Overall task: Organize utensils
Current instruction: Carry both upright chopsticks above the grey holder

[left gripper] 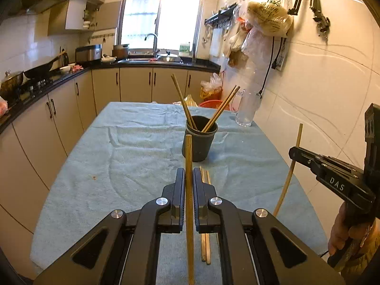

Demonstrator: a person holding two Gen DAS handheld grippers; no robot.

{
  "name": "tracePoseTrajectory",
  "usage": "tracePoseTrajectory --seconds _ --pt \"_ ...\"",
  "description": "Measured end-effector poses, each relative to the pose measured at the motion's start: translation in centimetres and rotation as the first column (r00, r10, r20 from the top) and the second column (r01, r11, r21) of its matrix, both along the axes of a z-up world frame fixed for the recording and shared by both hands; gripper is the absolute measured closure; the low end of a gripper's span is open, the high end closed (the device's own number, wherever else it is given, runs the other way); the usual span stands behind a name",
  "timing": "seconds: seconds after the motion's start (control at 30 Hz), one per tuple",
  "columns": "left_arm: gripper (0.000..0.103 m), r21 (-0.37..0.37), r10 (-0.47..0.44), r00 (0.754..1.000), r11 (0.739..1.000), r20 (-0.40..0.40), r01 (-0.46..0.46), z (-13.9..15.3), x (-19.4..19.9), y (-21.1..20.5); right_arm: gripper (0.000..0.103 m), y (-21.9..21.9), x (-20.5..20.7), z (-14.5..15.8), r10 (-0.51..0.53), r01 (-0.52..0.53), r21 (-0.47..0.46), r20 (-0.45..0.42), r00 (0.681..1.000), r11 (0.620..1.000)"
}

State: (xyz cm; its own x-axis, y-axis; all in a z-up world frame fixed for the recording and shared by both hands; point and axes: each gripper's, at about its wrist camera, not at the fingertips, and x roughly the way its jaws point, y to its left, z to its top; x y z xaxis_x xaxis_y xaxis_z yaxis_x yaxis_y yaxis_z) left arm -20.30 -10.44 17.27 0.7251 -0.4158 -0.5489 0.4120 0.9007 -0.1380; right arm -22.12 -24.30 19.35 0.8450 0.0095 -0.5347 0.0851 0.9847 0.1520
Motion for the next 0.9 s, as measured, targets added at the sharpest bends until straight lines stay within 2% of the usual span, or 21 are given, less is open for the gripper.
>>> tracePoseTrajectory --seconds 0.5,0.9 --pt "0.097 -0.048 -0.004 0.999 0.999 0.052 0.007 2.6 -0.1 0.6 0.096 -1.3 -0.5 1.6 -0.010 0.007 0.042 0.067 0.998 0.999" --pt "0.097 -0.074 -0.028 0.994 0.997 0.102 0.035 7.4 5.9 -1.9 0.096 -3.7 4.5 5.3 -0.036 0.021 0.099 0.158 0.987 0.995"
